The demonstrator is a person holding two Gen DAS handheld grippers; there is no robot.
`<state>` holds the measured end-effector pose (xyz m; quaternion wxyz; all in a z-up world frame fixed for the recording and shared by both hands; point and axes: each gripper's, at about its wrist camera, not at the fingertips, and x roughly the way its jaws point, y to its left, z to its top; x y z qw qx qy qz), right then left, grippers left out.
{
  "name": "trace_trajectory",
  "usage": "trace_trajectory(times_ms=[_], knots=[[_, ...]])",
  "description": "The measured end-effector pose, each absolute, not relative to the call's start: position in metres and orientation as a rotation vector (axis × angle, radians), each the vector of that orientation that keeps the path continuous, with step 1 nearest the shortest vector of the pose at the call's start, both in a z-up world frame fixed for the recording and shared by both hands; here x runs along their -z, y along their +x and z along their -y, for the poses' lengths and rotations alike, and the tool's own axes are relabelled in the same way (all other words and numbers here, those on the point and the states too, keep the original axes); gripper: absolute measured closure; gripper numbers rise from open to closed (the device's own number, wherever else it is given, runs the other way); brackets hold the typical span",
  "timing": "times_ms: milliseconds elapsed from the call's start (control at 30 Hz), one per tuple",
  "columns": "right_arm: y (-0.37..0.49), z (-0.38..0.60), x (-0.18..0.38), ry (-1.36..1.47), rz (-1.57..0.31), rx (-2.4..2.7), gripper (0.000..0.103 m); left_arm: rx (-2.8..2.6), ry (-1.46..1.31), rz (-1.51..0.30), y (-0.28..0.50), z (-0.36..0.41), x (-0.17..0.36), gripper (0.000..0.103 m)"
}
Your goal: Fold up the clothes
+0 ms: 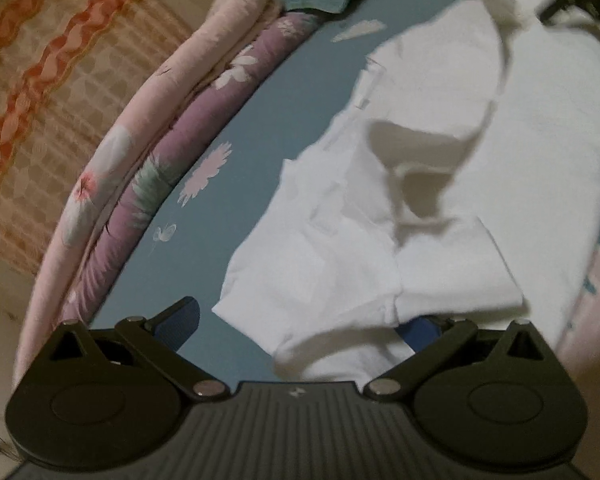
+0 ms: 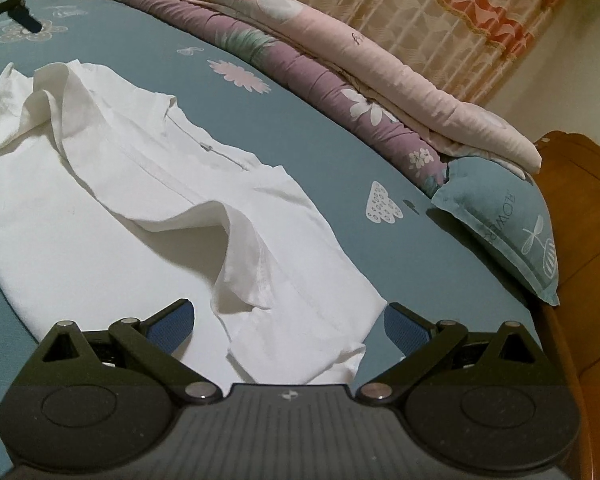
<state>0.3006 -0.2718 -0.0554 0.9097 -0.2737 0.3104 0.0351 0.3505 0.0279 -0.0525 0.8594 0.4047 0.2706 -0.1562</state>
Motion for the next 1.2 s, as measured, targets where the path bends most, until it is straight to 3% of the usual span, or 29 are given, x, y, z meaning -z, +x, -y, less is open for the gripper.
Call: trace_trajectory(times_ms=[367,733,933,1200], knots=[[0.315,0.277,0.065,-0.53,-0.68,-0.18,0.0,0.104,0.464,-0.654,0.426,-0.077,0.04,0.001],[0.356,0.269,0.063,-0.587,-0.648,-0.12,0.0,-0.022,0.399,-0.583,0.414,-0.095,0.027,0.001],[0.405,0.29,0.051,-0.453,-0.672,-0.087,0.0,0.025,0.402,-0.612,0.403,-0.087,0.019,0.001],[0.466,0.323,0.064,-0.191,-0.851,-0.103,0.0,0.173,0.425,-0.643,0.378,-0.065,0.025,0.001]])
